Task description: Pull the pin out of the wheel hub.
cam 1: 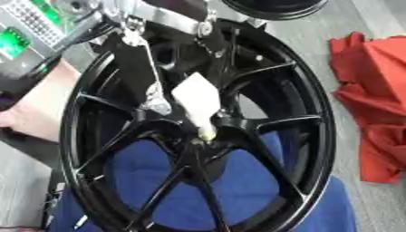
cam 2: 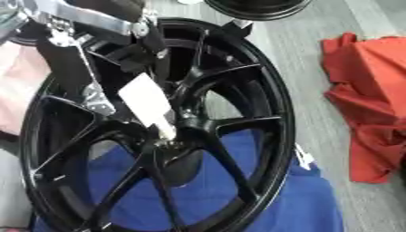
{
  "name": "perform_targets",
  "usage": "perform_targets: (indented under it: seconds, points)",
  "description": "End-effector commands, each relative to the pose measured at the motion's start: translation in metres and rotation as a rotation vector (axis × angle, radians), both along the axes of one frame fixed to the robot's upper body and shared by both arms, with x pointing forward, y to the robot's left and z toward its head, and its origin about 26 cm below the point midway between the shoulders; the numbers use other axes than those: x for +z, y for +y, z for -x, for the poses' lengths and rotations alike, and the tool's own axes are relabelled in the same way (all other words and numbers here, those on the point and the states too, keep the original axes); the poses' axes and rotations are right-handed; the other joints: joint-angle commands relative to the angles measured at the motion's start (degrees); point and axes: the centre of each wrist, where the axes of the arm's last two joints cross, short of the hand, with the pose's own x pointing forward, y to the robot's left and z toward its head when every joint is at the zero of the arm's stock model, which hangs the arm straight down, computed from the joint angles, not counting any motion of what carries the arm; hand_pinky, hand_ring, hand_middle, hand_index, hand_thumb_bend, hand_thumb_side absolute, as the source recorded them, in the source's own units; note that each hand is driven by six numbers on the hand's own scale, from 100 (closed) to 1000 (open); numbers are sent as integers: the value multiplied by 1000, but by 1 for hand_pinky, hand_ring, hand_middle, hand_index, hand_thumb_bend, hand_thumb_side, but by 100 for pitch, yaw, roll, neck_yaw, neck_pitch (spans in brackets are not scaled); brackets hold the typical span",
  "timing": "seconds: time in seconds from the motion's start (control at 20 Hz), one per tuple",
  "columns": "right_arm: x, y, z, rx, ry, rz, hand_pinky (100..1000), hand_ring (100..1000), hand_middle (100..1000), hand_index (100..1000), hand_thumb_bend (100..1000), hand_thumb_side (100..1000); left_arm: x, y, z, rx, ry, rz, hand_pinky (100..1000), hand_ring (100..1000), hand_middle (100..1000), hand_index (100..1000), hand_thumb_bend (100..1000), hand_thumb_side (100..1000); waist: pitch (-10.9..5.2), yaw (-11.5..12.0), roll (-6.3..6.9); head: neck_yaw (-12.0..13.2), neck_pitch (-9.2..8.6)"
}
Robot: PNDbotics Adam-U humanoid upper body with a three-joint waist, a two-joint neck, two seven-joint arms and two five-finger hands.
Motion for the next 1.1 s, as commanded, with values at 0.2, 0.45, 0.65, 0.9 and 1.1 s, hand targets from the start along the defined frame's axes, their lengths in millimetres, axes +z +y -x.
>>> perform_targets:
  seconds: [0.2, 0.45, 0.65, 0.9, 1.1]
  points:
    - [16, -6, 5, -19, -36, 22, 764, 635, 687, 681, 100, 774, 50, 32, 11, 58, -125, 156, 616, 486, 276, 432, 460, 100, -181, 21, -70, 18, -77]
    - [17, -14, 9, -47, -38, 33, 765, 636, 687, 682, 100, 771, 77, 101, -3, 270, -213, 386, 613, 475, 268, 426, 438, 100, -203, 165, -85, -101, -22]
    - [19, -20, 13, -72, -45, 44, 766, 637, 688, 683, 100, 766, 83, 179, -11, 505, -271, 553, 613, 469, 261, 424, 391, 100, -220, 302, -97, -192, 19]
    - [23, -20, 16, -76, -64, 49, 766, 637, 688, 683, 100, 760, 59, 267, -19, 825, -306, 658, 614, 477, 269, 437, 338, 100, -223, 396, -153, -223, -27]
    - [24, -19, 16, -74, -68, 45, 766, 637, 688, 683, 100, 759, 30, 309, -28, 1014, -321, 649, 834, 812, 782, 885, 564, 515, -223, 392, -208, -211, -99]
